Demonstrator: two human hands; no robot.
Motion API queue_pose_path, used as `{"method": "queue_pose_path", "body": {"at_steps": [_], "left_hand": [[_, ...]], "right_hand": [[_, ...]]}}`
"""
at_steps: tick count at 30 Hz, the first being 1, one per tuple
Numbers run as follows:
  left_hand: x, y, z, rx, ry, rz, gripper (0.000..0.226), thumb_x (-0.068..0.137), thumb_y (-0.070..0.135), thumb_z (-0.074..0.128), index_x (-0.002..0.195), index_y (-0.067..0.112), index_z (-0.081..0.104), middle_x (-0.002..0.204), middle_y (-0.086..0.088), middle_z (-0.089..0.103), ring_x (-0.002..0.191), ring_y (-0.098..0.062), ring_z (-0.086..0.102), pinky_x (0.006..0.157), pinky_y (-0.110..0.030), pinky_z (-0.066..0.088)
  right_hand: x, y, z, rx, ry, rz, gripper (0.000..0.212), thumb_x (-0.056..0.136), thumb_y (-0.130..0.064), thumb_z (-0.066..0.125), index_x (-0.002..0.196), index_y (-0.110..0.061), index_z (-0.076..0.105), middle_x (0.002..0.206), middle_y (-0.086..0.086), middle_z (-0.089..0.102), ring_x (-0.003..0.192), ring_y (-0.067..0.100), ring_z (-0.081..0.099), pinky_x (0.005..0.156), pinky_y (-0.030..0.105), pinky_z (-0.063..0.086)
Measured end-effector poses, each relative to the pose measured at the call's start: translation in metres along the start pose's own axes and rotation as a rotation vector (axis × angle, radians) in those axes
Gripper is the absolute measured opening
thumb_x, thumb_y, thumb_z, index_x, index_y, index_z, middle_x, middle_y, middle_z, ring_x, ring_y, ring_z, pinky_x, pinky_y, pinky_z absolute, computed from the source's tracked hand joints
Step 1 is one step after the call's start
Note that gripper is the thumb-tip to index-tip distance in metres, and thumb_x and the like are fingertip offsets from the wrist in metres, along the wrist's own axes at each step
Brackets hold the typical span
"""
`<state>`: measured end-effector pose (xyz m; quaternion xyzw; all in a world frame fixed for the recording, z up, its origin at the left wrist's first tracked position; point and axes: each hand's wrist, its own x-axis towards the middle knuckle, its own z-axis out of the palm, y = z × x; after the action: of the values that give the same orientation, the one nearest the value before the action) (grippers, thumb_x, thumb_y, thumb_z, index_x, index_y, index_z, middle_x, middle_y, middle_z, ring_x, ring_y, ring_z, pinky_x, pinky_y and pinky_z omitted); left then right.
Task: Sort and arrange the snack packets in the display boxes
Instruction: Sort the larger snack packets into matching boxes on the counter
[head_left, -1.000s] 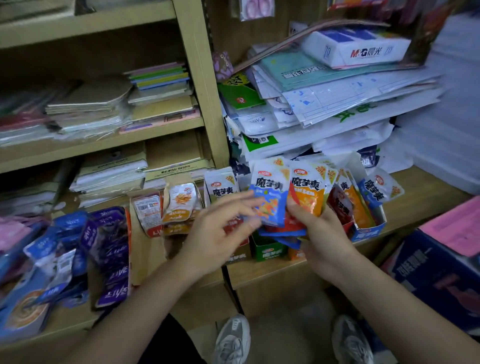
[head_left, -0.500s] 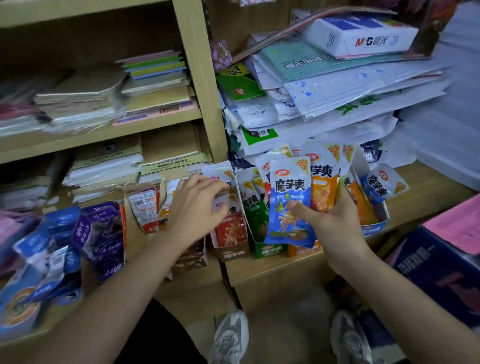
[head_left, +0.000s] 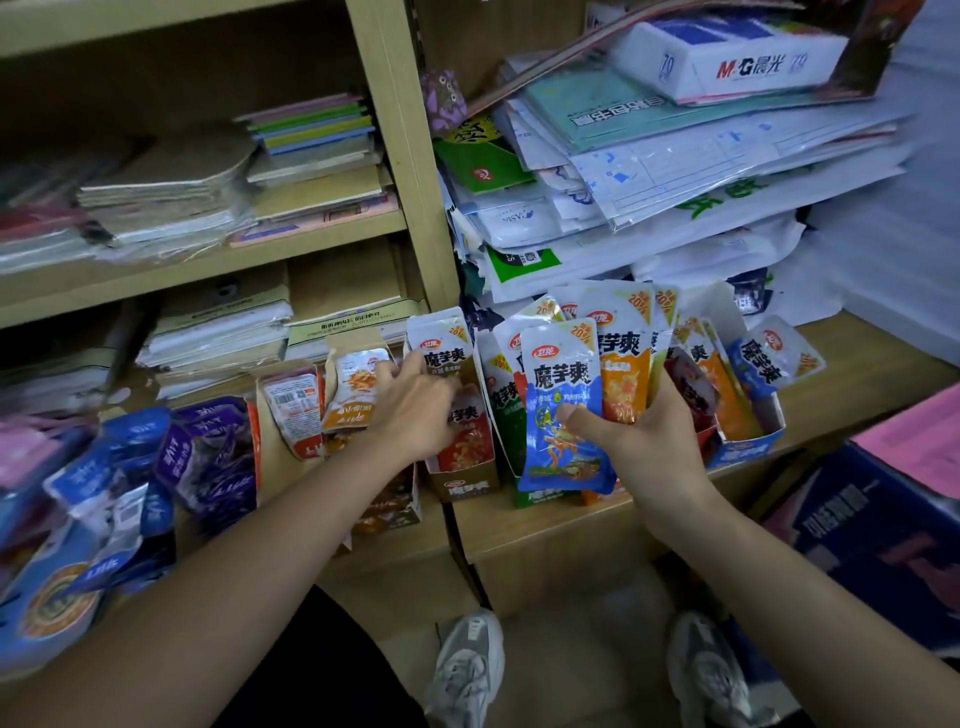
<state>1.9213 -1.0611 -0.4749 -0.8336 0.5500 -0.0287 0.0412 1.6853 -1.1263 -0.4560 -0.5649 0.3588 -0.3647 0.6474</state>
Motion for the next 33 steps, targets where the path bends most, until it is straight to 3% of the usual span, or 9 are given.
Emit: {"method": "queue_pose_path", "body": {"at_steps": [3, 7, 11, 17, 19, 22, 26, 29, 33], "left_hand": [[-0.001, -0.009, 0.002, 0.026, 0.021, 0.012, 0.030, 0.086, 0.029, 0.071, 0.116, 0.031, 0.068, 0.093, 0.010, 0.059, 0.101, -0.016, 0.031, 0.077, -0.039, 0.018], [-0.005, -0.007, 0.002, 0.069, 0.129, 0.058, 0.038, 0.088, 0.040, 0.070, 0.125, 0.032, 0.065, 0.121, 0.012, 0.064, 0.120, -0.018, 0.040, 0.086, -0.042, 0.018], [-0.003, -0.004, 0.005, 0.026, 0.069, 0.015, 0.030, 0.088, 0.037, 0.071, 0.117, 0.030, 0.065, 0.106, 0.010, 0.064, 0.115, -0.019, 0.036, 0.082, -0.043, 0.015], [0.007, 0.000, 0.012, 0.035, 0.035, -0.155, 0.003, 0.087, 0.031, 0.075, 0.087, 0.029, 0.073, 0.081, 0.009, 0.055, 0.105, -0.019, 0.032, 0.079, -0.042, 0.016], [0.010, 0.004, 0.009, 0.073, -0.012, -0.215, 0.009, 0.090, 0.025, 0.070, 0.081, 0.023, 0.069, 0.080, 0.005, 0.053, 0.108, -0.022, 0.036, 0.084, -0.044, 0.023], [0.017, 0.014, -0.004, 0.171, -0.013, -0.234, 0.015, 0.094, 0.008, 0.058, 0.088, 0.021, 0.065, 0.088, -0.003, 0.060, 0.109, -0.026, 0.048, 0.098, -0.046, 0.030], [0.028, 0.019, -0.009, 0.275, 0.031, -0.210, 0.030, 0.095, 0.005, 0.054, 0.069, 0.020, 0.051, 0.074, 0.000, 0.058, 0.095, -0.023, 0.061, 0.109, -0.046, 0.028], [0.031, 0.019, -0.005, 0.354, 0.013, -0.195, 0.027, 0.093, 0.007, 0.055, 0.072, 0.023, 0.057, 0.079, 0.005, 0.070, 0.088, -0.021, 0.065, 0.103, -0.043, 0.033], [0.037, 0.003, 0.000, 0.243, 0.054, -0.148, 0.027, 0.094, 0.019, 0.058, 0.067, 0.023, 0.057, 0.079, 0.002, 0.072, 0.079, -0.022, 0.065, 0.093, -0.038, 0.036]], "right_hand": [[-0.001, 0.001, 0.001, -0.020, -0.001, -0.013, 0.052, 0.075, -0.008, 0.084, 0.119, -0.016, 0.057, 0.108, 0.001, 0.075, 0.095, 0.017, 0.075, 0.081, 0.047, 0.062], [0.000, 0.003, 0.003, -0.038, -0.017, -0.007, 0.053, 0.076, -0.008, 0.085, 0.120, -0.017, 0.057, 0.109, 0.000, 0.075, 0.096, 0.017, 0.075, 0.081, 0.047, 0.062], [-0.001, 0.004, 0.007, -0.043, -0.032, 0.001, 0.052, 0.076, -0.007, 0.084, 0.119, -0.018, 0.057, 0.107, -0.001, 0.075, 0.094, 0.016, 0.075, 0.078, 0.043, 0.063], [0.000, 0.007, 0.008, -0.049, -0.029, -0.001, 0.051, 0.075, -0.006, 0.084, 0.116, -0.021, 0.058, 0.106, -0.003, 0.076, 0.094, 0.015, 0.075, 0.075, 0.039, 0.063], [0.000, 0.008, 0.008, -0.058, -0.028, -0.001, 0.052, 0.075, -0.008, 0.084, 0.117, -0.021, 0.058, 0.107, -0.003, 0.075, 0.094, 0.014, 0.075, 0.076, 0.039, 0.063], [0.001, 0.008, 0.008, -0.067, -0.031, -0.005, 0.053, 0.075, -0.010, 0.085, 0.119, -0.020, 0.057, 0.109, -0.002, 0.075, 0.096, 0.014, 0.075, 0.079, 0.044, 0.063], [0.001, 0.007, 0.005, -0.041, -0.036, -0.013, 0.052, 0.076, -0.008, 0.084, 0.119, -0.018, 0.058, 0.108, -0.002, 0.075, 0.095, 0.016, 0.075, 0.080, 0.045, 0.063], [0.002, 0.005, 0.001, -0.011, -0.034, -0.004, 0.051, 0.075, -0.006, 0.084, 0.116, -0.020, 0.058, 0.106, -0.001, 0.076, 0.094, 0.017, 0.075, 0.080, 0.045, 0.062], [0.002, 0.004, -0.003, -0.014, -0.011, -0.017, 0.050, 0.076, -0.007, 0.085, 0.116, -0.018, 0.058, 0.107, 0.000, 0.075, 0.095, 0.017, 0.075, 0.080, 0.047, 0.062]]}}
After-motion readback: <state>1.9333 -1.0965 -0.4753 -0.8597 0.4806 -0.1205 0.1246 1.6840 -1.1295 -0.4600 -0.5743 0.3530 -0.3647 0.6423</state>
